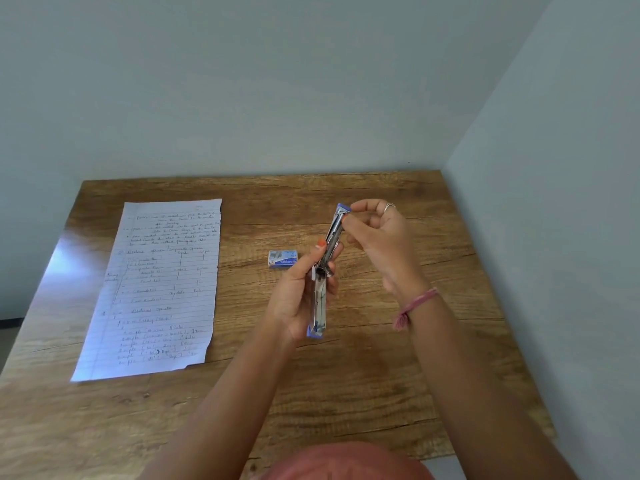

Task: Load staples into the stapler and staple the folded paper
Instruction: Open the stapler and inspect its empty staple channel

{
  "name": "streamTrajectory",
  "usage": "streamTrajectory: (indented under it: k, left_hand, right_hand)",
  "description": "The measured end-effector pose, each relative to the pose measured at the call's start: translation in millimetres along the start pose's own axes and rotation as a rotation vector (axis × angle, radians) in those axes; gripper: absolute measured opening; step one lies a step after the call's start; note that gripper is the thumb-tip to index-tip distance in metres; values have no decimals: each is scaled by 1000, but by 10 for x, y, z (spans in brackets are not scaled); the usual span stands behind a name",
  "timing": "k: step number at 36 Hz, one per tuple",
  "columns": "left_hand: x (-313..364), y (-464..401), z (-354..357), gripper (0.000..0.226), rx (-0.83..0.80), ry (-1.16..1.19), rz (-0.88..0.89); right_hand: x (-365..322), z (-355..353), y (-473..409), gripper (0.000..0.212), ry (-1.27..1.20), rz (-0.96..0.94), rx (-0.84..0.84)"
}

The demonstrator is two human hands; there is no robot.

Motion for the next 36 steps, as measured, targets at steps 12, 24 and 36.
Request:
streamTrajectory:
  k: [12, 24, 36]
  left_hand:
    - [-94, -63, 5, 19, -55, 187, -98]
    - [40, -161, -190, 40, 61, -88, -212]
    - [771, -131, -171, 44, 414, -1194, 138]
  right_hand:
    - [125, 15, 55, 42, -77, 122, -116]
    - [405, -99, -18, 27, -135, 230, -141]
    - [736, -382, -234, 20, -238, 258, 150]
Point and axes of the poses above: each hand's wrist, its own y-axis away from the middle knuckle, its own z-axis out of the palm, x = y × z, the point moved 6 cm from there along -y, towards the middle knuckle, and after that the axes turned 12 degrees about -z, right-handed, at the moved point
